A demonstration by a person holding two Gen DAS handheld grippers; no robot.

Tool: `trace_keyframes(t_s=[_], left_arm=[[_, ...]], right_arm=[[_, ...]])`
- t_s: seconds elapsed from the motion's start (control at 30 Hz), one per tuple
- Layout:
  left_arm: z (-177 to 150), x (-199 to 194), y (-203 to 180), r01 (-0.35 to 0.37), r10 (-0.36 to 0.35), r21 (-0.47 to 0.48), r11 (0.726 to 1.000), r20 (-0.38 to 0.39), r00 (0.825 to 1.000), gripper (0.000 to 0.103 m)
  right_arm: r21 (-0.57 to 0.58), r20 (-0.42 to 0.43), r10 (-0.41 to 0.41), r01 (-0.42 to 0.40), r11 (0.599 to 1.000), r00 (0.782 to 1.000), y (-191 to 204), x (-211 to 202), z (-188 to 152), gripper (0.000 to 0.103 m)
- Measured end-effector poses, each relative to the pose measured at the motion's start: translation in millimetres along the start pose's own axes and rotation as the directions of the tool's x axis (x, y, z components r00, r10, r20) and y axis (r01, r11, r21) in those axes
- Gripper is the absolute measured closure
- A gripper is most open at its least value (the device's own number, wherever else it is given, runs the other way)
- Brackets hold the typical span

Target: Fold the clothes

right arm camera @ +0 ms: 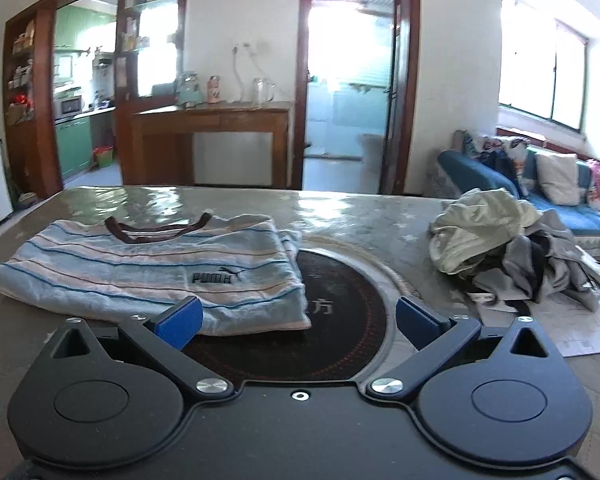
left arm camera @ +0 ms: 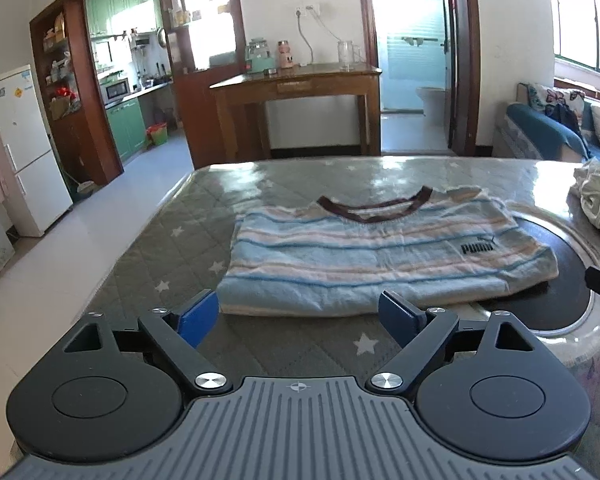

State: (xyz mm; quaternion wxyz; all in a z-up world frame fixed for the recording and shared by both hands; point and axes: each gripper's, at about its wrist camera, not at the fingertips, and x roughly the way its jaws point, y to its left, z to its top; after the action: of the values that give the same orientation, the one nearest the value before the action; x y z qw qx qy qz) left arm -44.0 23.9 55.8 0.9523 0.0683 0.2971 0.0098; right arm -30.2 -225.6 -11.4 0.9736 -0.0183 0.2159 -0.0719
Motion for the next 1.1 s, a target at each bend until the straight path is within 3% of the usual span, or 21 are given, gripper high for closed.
trace_keyframes(t_s=[0.43,0.8,0.97,1.1], left_arm=[[-28,15,5,-0.009,0.008,-0.016,1.000,-0.080,0.997,0.015],[-41,29,43,-0.080,0.072,-0.075,0.994,-0.099,0.992,0.015],[-49,36,87,-0.182,0.168,-0.143,0.973,-0.105,0.980,0.015],[-55,43,121,-0.303,0.286,-0.184,0.935,-0.113,0.952,0.015]], right_arm=[[0.026,-0.065,-0.064,0.065,0.998,0.996,-21,2,-23,0.000],[0.061,-0.113,-0.127,0.134,0.989,0.985,-57,12,-37,0.000],[0.077,-0.121,-0.183,0.193,0.978,0.976,-91,21,-35,0.000],[0.080,-0.125,-0.241,0.251,0.965,0.963,-126,33,-32,0.000]])
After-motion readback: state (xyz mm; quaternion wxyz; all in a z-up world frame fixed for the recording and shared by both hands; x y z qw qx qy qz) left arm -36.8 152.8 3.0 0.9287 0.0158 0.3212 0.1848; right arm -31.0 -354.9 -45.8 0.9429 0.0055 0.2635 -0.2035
